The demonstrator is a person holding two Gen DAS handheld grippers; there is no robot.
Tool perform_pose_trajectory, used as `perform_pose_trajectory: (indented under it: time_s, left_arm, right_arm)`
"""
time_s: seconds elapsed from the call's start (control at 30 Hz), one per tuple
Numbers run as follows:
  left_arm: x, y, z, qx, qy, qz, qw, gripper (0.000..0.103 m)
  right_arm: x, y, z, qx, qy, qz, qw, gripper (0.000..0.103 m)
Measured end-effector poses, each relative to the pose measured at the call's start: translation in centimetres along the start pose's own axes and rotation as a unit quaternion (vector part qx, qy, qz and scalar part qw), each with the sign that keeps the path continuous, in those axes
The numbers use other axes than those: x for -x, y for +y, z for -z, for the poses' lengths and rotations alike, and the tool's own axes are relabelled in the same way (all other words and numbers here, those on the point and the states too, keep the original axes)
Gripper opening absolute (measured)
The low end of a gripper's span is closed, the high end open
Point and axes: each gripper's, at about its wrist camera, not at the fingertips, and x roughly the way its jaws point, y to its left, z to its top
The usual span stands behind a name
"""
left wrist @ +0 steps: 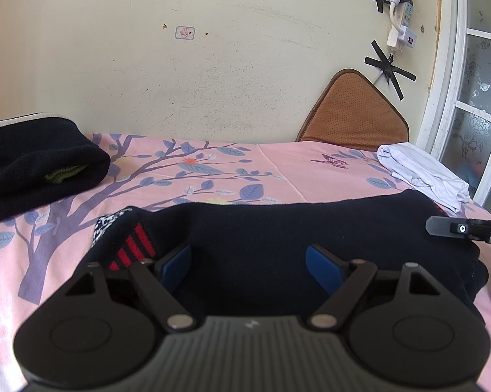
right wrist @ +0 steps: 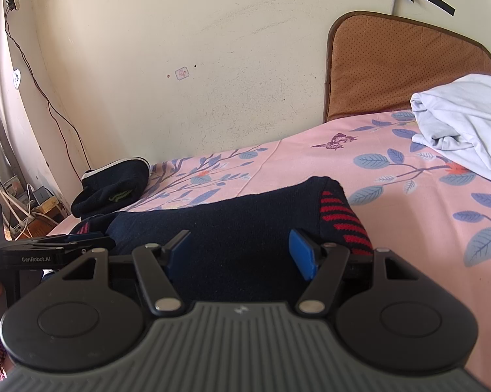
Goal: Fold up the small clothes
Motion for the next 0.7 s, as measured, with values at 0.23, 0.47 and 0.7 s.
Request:
perform_pose_trajectory:
  time_s: [0.23, 0.47, 0.7]
  left_arm:
    - [-0.21, 0.21, -0.11, -0.001, 0.007, 0.004, 1.0000, 0.083]
    - [-0.35, 0.20, -0.14, -0.006, 0.012, 0.004, 0.9999, 0.083]
    - [-0.33, 0.11, -0.06, -0.011, 0.011, 0.002, 0.9999, 0.083]
  right_arm:
    - [-0.01, 0.02, 0.00, 0.001, 0.000, 0.000, 1.000, 0.068]
    - [-0.02, -0.09, -0.04, 0.001, 0.001, -0.001, 1.000, 0.068]
    - [-0.03, -0.09, -0.03, 0.002, 0.001, -0.001, 1.000, 0.068]
